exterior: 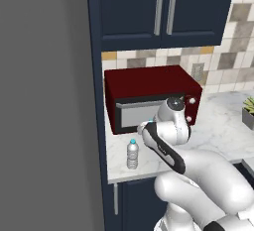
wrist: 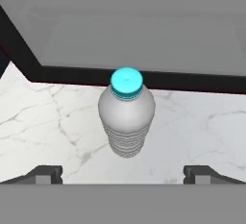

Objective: Take the bottled waters from the counter and place them in the freezer to freeze. Close the freezer door after placing the bottles.

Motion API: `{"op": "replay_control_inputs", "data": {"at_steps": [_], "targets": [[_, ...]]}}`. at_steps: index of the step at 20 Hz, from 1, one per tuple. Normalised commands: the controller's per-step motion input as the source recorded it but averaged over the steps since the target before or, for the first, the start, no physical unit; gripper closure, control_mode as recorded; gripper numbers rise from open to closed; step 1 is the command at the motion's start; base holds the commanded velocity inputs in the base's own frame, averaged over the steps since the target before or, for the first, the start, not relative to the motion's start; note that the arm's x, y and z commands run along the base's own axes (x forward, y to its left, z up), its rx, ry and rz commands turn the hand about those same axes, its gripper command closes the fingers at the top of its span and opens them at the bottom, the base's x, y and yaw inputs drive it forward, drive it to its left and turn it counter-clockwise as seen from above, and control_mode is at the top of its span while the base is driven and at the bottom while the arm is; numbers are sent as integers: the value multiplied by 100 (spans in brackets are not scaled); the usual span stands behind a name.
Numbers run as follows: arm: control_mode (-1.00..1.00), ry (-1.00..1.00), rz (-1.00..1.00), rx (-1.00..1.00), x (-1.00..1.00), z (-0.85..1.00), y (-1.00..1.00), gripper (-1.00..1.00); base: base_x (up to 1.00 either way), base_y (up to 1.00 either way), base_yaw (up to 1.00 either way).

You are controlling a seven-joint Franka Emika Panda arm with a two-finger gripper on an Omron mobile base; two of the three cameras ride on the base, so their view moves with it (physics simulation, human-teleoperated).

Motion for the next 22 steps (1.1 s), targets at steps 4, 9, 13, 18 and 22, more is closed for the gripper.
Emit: {"op": "replay_control_inputs", "data": {"at_steps": [4,9,13,18,22], "targets": [[-100,0,0,0,14,0,0,-100,0,0,0],[-100,-2,0,0,18,-1,0,-100,0,0,0],[-100,0,0,0,12,-8,0,-100,0,0,0],[-100,0,0,0,7,-6,0,-100,0,0,0],[-100,0,0,0,9,0,0,-100,0,0,0]]}}
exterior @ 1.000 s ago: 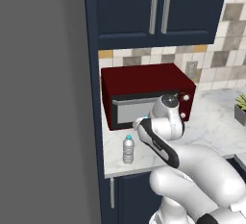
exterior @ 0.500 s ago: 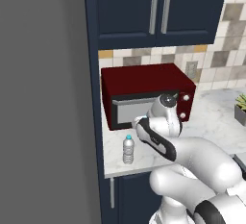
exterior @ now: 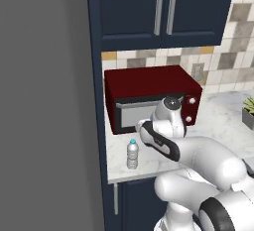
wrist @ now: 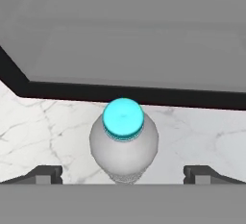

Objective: Take the bottled waters from the counter and place them in the freezer to freeze. Close the freezer door after placing the bottles.

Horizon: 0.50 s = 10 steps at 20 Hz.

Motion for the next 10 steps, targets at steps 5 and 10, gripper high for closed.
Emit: {"op": "replay_control_inputs", "data": {"at_steps": [5,10], "targets": [[-100,0,0,0,15,-3,0,-100,0,0,0],[-100,0,0,0,9,-8,0,-100,0,0,0]]}}
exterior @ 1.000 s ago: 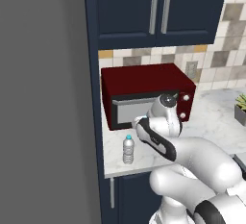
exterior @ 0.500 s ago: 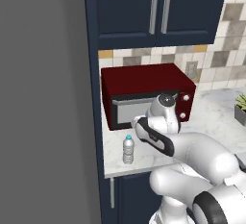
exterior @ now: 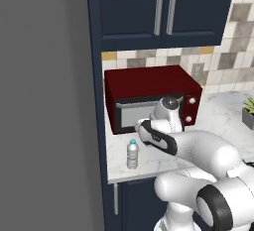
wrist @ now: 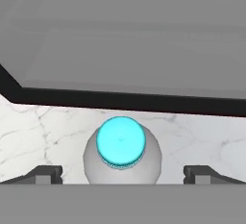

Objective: Take the bottled waters from the counter and place them in the freezer to freeze. Close the freezer door after placing the bottles.

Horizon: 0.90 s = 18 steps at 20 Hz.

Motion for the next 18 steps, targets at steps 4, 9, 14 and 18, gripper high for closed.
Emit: {"op": "replay_control_inputs", "data": {"at_steps": [4,9,14,18], "targets": [[-100,0,0,0,6,-13,0,-100,0,0,0],[-100,0,0,0,12,-9,0,-100,0,0,0],[-100,0,0,0,1,0,0,-100,0,0,0],[-100,0,0,0,0,-1,0,100,0,0,0]]}}
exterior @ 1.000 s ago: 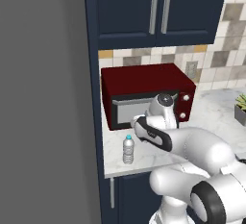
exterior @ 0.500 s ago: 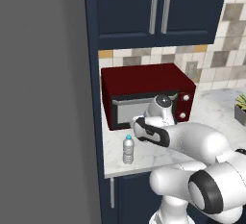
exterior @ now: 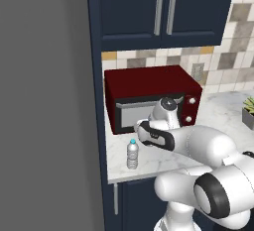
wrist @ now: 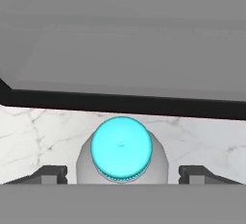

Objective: Take the bottled waters from the counter and place them in the freezer to freeze. Close the freezer door after placing the bottles.

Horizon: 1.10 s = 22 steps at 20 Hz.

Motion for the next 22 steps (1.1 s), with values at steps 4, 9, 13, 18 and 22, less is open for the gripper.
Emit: {"op": "replay_control_inputs", "data": {"at_steps": [4,9,13,18,22], "targets": [[-100,0,0,0,0,0,0,100,0,0,0],[-100,2,0,0,-21,-1,0,100,0,0,0],[-100,-16,0,2,-67,61,-1,100,0,0,0],[-100,-29,0,1,-83,100,-2,100,0,0,0],[-100,-29,0,0,-96,100,-8,100,0,0,0]]}}
